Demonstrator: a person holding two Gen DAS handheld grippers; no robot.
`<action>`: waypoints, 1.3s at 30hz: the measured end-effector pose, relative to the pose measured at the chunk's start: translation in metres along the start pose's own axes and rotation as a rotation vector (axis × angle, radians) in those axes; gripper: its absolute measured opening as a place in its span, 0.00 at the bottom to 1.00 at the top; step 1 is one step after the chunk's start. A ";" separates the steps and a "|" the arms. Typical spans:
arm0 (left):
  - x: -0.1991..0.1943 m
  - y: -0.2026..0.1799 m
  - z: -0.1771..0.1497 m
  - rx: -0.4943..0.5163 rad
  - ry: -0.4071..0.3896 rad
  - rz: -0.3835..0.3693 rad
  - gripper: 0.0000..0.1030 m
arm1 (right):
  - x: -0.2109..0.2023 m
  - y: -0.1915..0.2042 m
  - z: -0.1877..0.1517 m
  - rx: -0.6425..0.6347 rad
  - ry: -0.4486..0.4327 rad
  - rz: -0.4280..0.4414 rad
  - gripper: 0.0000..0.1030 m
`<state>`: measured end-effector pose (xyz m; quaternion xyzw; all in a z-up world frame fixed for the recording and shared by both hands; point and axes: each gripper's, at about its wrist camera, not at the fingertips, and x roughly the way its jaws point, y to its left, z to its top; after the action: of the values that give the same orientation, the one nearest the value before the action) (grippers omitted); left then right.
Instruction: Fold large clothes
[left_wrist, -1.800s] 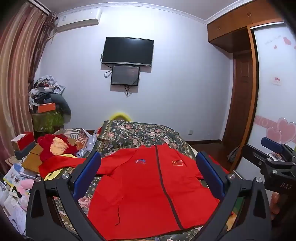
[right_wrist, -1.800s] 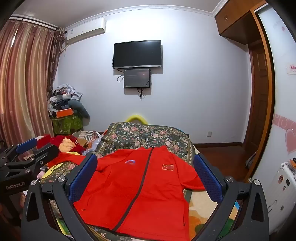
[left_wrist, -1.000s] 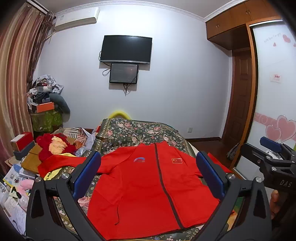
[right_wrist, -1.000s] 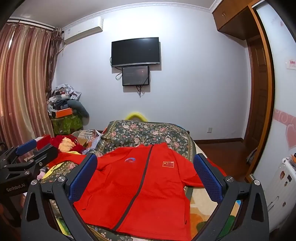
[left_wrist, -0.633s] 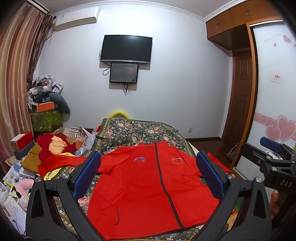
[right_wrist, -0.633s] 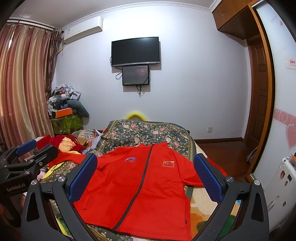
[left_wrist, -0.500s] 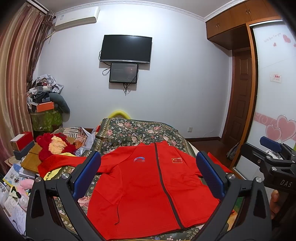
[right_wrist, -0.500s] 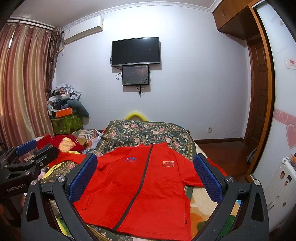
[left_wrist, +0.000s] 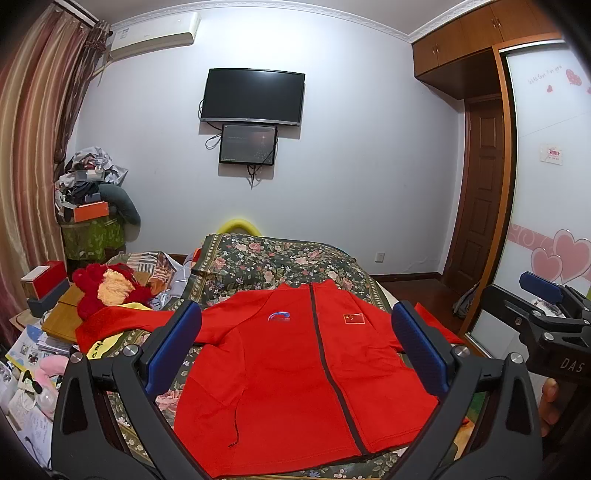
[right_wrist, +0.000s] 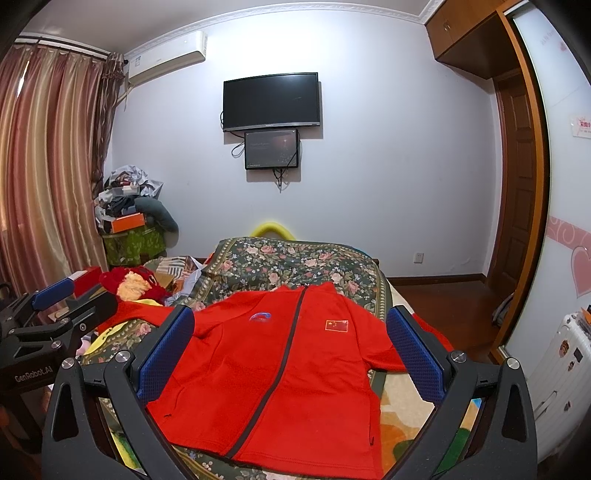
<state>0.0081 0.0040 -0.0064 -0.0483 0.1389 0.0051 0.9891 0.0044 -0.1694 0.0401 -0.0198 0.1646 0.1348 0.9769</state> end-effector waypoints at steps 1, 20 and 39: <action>0.000 0.000 0.000 0.000 0.001 0.000 1.00 | 0.000 0.000 -0.001 0.000 0.000 0.000 1.00; 0.003 0.005 -0.004 -0.010 0.011 0.003 1.00 | 0.005 0.002 -0.006 -0.008 0.016 -0.001 1.00; 0.030 0.027 -0.005 -0.040 0.043 0.038 1.00 | 0.033 -0.001 -0.006 -0.025 0.073 -0.028 1.00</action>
<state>0.0347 0.0307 -0.0219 -0.0657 0.1610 0.0257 0.9844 0.0325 -0.1620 0.0239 -0.0392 0.1983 0.1224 0.9717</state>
